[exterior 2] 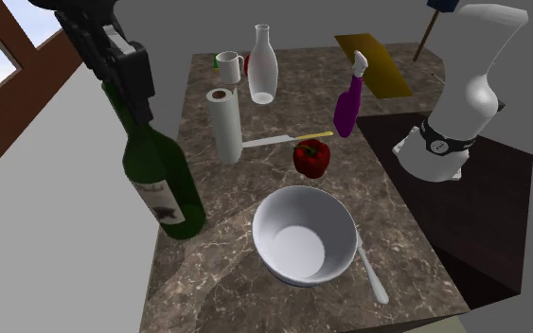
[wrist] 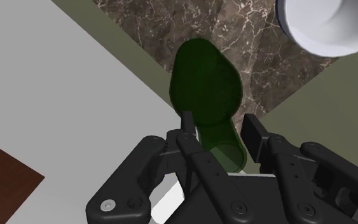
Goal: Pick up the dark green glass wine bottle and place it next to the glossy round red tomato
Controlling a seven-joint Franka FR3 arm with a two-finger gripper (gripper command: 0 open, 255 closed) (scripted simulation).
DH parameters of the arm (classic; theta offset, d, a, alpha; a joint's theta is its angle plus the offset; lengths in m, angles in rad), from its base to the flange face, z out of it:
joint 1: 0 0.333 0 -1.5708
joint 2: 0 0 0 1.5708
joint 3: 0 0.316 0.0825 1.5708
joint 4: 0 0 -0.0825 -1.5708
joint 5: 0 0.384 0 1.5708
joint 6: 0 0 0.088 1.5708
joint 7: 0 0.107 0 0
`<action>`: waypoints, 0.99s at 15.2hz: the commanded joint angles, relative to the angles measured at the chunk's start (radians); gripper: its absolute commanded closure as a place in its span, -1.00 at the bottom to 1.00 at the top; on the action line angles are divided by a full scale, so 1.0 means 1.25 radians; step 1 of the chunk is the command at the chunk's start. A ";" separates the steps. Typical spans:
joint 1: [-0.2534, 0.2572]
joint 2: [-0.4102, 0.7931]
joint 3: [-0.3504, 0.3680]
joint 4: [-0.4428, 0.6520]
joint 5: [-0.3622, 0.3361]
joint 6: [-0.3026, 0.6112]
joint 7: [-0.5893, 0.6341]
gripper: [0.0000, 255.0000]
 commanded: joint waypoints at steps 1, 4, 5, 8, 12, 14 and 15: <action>-0.001 0.000 0.000 0.021 0.000 -0.021 0.001 1.00; -0.004 0.004 -0.001 0.059 0.001 -0.055 0.000 1.00; -0.005 0.005 -0.001 0.072 0.001 -0.067 -0.001 1.00; -0.010 0.012 -0.001 0.115 0.004 -0.103 -0.002 1.00; -0.018 0.027 -0.002 0.180 0.008 -0.154 -0.004 1.00; -0.023 0.036 -0.002 0.216 0.011 -0.181 -0.005 1.00; -0.025 0.042 -0.002 0.236 0.013 -0.195 -0.006 1.00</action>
